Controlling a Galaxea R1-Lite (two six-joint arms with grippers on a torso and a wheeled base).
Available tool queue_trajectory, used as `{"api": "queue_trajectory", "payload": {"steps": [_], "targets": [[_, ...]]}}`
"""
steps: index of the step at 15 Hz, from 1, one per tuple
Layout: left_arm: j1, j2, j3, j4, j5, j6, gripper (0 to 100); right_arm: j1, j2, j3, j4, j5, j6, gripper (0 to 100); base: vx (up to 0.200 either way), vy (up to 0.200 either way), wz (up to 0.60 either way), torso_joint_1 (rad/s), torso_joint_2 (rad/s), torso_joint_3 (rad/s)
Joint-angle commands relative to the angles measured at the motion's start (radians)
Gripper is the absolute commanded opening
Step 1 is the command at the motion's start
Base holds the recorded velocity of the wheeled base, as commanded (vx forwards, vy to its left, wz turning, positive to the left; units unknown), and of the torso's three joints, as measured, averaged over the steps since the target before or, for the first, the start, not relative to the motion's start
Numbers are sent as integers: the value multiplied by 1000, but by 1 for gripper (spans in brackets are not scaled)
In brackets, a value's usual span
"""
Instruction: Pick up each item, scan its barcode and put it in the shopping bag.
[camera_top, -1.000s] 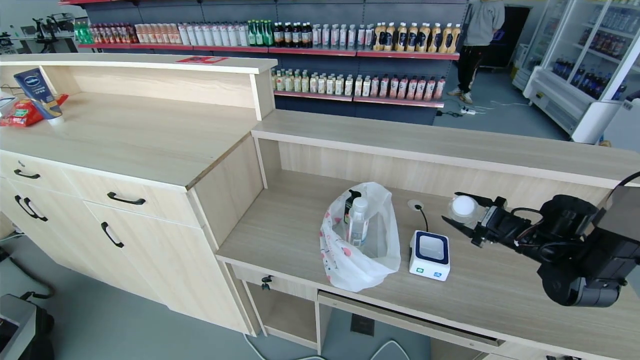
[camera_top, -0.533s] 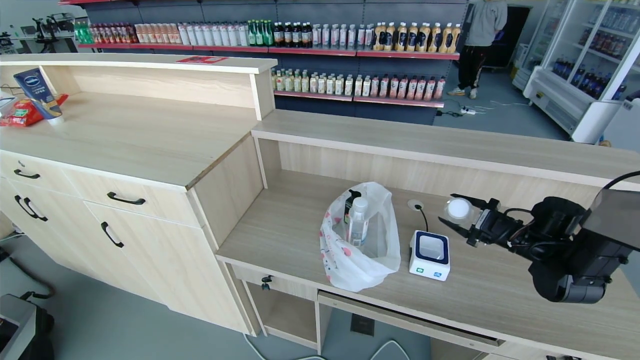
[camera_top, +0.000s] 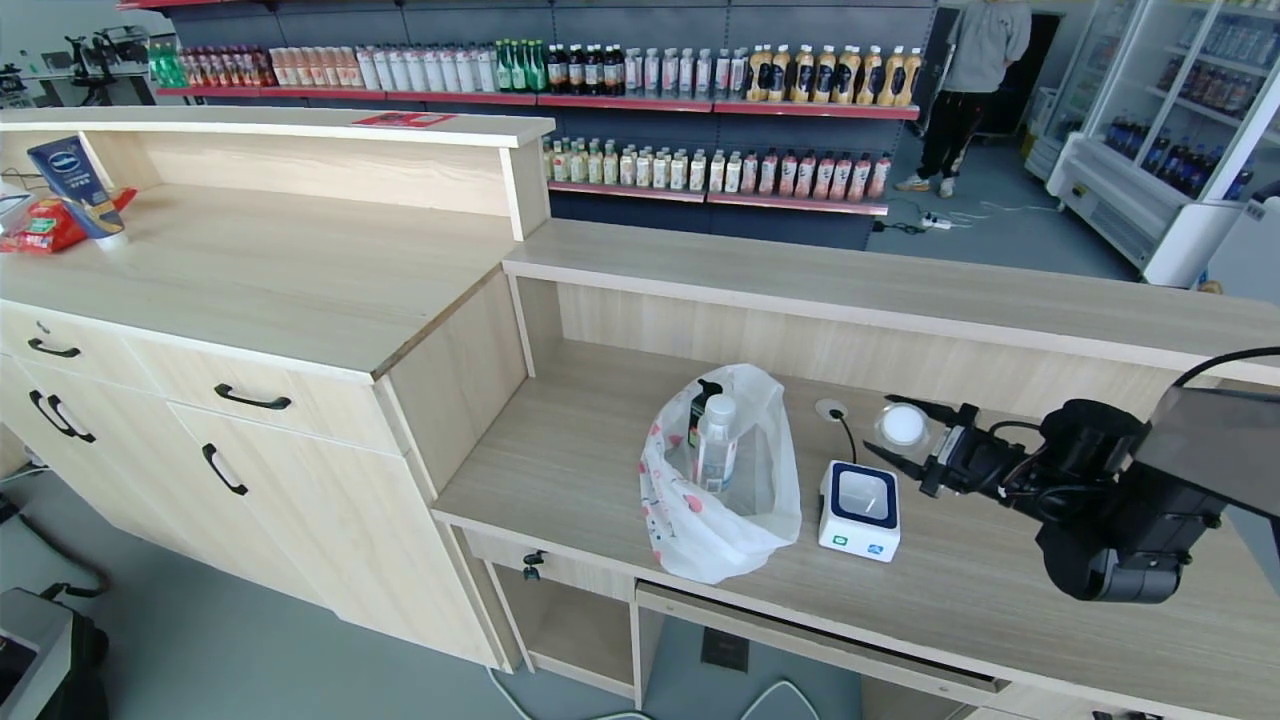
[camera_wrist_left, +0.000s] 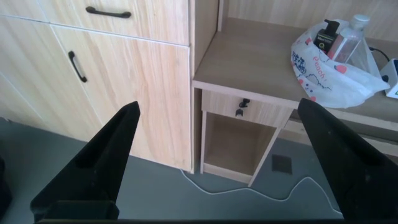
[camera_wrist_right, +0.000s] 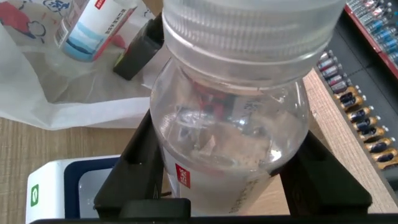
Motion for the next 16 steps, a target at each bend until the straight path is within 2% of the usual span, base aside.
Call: {"api": "queue_trajectory", "payload": {"steps": [1,16], "targets": [[0,1,0,-1,0,0,100,-2,21,-2,-1,12,0,0,0,0,0,0,0,0],[0,1,0,-1,0,0,100,34,93,-85,-1,17,35,0,0,0,0,0,0,0]]}}
